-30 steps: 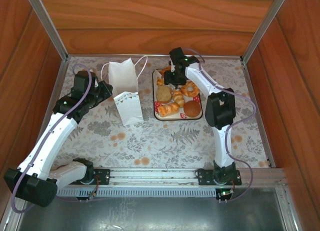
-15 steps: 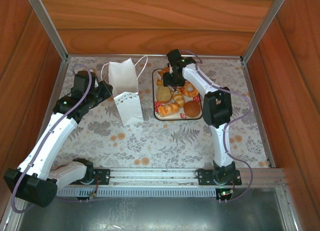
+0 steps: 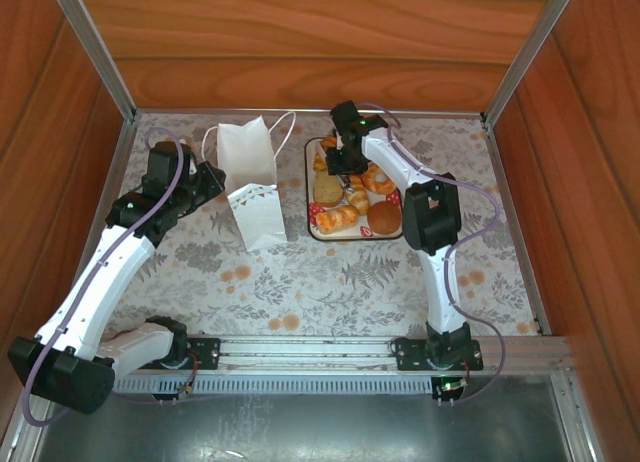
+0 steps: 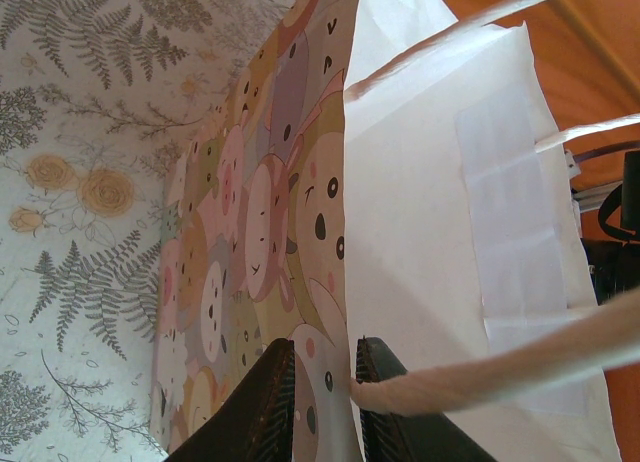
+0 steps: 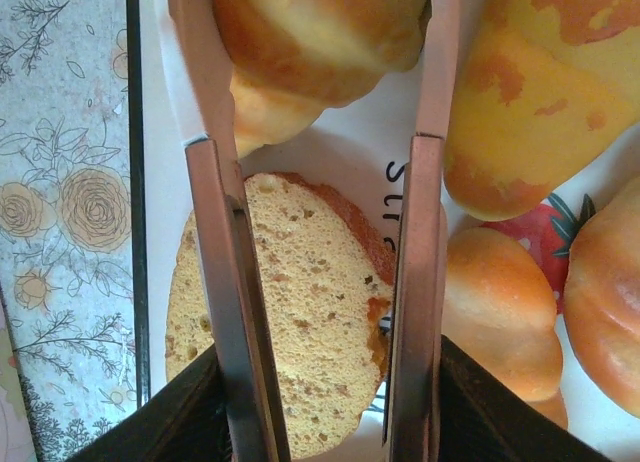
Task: Place the fake bread into the paper bag
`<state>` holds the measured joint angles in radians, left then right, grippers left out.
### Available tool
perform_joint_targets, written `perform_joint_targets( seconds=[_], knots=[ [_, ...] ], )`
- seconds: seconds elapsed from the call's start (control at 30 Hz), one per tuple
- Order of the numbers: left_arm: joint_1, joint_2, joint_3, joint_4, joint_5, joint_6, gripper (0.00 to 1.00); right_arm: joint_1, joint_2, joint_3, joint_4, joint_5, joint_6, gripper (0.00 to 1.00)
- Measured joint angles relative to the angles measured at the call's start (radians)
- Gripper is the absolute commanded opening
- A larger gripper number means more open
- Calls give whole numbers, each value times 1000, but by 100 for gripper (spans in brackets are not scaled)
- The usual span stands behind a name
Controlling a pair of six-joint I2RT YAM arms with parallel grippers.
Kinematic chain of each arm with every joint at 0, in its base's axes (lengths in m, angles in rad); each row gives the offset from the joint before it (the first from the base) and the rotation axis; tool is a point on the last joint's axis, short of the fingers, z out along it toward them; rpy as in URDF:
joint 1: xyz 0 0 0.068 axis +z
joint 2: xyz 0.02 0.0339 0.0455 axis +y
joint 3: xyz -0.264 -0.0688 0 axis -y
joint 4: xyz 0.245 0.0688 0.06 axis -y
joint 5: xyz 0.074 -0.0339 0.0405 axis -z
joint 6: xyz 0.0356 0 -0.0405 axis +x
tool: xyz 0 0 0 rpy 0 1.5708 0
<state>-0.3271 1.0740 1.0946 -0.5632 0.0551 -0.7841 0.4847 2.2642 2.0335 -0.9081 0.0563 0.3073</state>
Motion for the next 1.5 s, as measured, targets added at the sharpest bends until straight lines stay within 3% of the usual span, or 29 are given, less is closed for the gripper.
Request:
perform_joint_targets(
  seconds=[1.0,1.5],
  knots=[
    [0,12,10,0,-2,0,23,0,-482,-268,51,91,-107,41],
    [0,31,24,0,-6,3,23,0,-695,-323,29,64,-176,41]
  ],
)
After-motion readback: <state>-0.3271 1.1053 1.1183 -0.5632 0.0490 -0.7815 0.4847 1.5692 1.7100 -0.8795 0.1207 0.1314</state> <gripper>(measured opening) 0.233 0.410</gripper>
